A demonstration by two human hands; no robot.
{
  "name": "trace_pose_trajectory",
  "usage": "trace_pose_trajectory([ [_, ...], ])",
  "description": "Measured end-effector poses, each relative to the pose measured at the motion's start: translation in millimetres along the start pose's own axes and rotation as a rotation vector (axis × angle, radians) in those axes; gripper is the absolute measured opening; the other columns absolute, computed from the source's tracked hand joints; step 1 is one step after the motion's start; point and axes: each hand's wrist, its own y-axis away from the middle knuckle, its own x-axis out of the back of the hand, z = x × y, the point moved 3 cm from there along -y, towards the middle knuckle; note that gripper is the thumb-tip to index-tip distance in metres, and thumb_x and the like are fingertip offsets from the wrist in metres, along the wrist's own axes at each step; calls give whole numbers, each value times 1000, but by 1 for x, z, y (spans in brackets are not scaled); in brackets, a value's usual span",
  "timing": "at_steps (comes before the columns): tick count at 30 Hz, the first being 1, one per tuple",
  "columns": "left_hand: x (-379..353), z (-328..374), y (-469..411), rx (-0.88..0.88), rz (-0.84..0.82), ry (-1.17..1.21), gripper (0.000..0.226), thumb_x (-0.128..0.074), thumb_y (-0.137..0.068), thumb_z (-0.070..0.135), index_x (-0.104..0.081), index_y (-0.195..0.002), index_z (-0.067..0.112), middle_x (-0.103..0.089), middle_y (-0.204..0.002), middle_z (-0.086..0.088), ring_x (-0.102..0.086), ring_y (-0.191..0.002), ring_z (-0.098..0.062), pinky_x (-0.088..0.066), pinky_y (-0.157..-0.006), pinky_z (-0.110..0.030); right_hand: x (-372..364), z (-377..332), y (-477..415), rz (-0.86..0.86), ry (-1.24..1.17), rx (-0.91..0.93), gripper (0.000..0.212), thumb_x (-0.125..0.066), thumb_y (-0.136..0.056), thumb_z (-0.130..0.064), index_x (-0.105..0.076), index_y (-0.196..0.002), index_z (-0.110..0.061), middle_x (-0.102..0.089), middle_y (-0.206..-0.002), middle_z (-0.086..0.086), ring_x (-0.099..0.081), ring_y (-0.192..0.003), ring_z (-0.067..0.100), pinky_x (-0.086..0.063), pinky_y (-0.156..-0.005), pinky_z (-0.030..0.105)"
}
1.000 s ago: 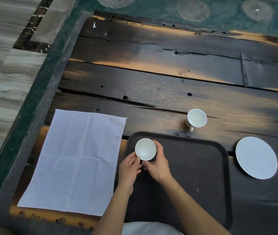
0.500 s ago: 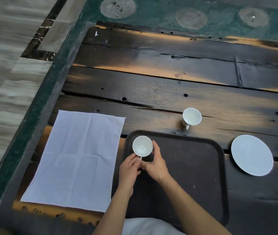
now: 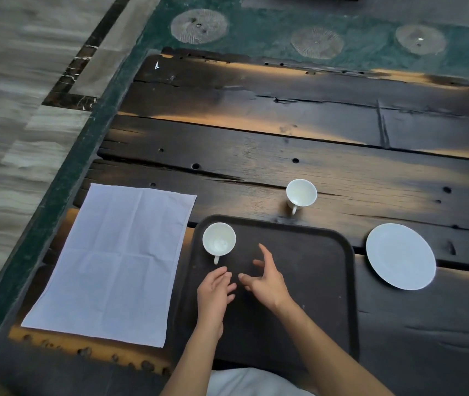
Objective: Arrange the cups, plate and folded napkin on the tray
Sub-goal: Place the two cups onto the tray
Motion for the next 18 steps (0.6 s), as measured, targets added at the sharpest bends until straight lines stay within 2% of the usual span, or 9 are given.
trace_pose_trajectory([
  [3, -23, 0, 2, 2, -26, -2, 21, -64, -99, 20, -65, -119, 28, -73, -114, 3, -73, -99, -14, -59, -76, -26, 28, 8, 0, 28, -3, -9, 97, -76, -74, -41, -18, -150, -52, -50, -141, -3, -71, -97, 14, -53, -99, 41],
  [6, -52, 7, -2, -18, -62, -34, 17, -63, -99, 20, -66, -113, 29, -74, -112, 4, -74, -96, -13, -59, -75, -25, 60, 12, -4, 92, 28, 19, 92, -77, -79, -36, -22, -151, -51, -51, -141, -1, -65, -105, 8, -51, -97, 31],
  [12, -109, 33, -25, -66, -131, -103, 14, -63, -98, 18, -67, -108, 27, -75, -109, 1, -74, -96, -16, -56, -75, -28, 126, 8, -24, 213, 34, 44, 91, -78, -82, -30, -26, -155, -42, -54, -141, -1, -62, -111, 11, -48, -99, 30],
  [15, -133, 48, -39, -99, -164, -152, 18, -64, -98, 20, -68, -115, 25, -76, -108, 3, -74, -95, -16, -57, -75, -27, 154, -1, -37, 252, 47, 65, 91, -78, -83, -28, -24, -155, -39, -54, -142, 1, -61, -115, 14, -48, -104, 35],
  [18, -155, 63, -51, -125, -192, -188, 24, -64, -98, 23, -66, -122, 22, -74, -111, 2, -73, -96, -16, -56, -75, -27, 172, -9, -51, 263, 54, 87, 90, -77, -85, -23, -23, -157, -34, -50, -147, 8, -58, -124, 20, -44, -100, 29],
])
